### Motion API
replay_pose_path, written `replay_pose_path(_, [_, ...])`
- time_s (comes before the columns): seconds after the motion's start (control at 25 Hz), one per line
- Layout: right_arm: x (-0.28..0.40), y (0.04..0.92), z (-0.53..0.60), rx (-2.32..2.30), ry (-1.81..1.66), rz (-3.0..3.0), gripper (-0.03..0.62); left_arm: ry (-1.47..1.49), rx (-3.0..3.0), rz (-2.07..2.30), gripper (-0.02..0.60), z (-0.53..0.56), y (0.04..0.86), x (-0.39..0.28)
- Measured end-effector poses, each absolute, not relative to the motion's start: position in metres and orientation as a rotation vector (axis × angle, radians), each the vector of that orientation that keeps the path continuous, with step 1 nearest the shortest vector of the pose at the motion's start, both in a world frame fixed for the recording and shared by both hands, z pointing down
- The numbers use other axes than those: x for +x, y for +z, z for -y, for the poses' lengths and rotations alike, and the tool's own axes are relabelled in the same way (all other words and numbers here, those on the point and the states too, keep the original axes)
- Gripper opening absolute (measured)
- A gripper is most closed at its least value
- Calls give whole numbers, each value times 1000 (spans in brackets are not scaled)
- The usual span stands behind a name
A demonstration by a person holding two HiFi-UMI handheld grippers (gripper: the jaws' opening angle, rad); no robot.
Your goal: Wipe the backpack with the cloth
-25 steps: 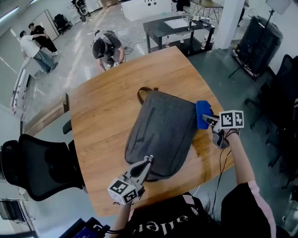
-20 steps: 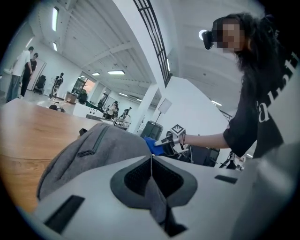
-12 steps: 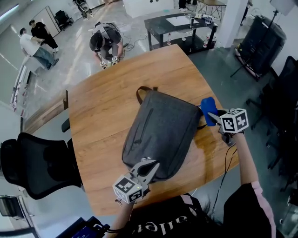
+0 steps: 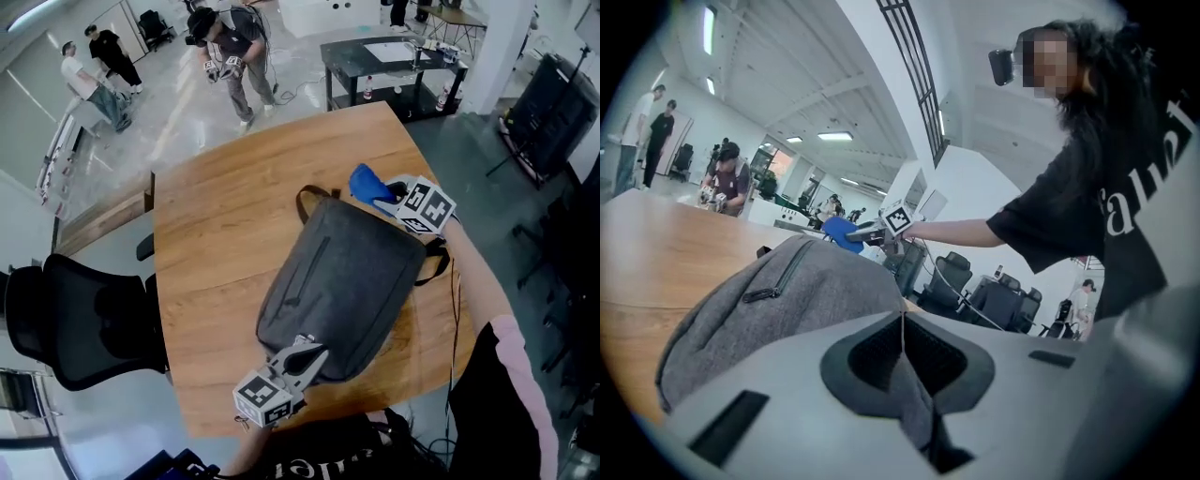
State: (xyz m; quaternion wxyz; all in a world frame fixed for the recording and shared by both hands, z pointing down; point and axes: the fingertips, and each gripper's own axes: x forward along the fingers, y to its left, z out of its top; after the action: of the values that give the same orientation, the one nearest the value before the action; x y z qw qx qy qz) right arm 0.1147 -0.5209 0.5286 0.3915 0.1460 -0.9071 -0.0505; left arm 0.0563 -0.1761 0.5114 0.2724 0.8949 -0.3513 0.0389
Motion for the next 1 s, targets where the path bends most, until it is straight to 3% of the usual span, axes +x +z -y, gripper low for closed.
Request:
replay_pose_path(0.36, [67,558,536,163,-230,2259,86,101,2344,1035,2,177,519,41])
replay_pose_path(1.0, [236,581,464,251,64,2245,84,142,2354,979,2,182,523,47])
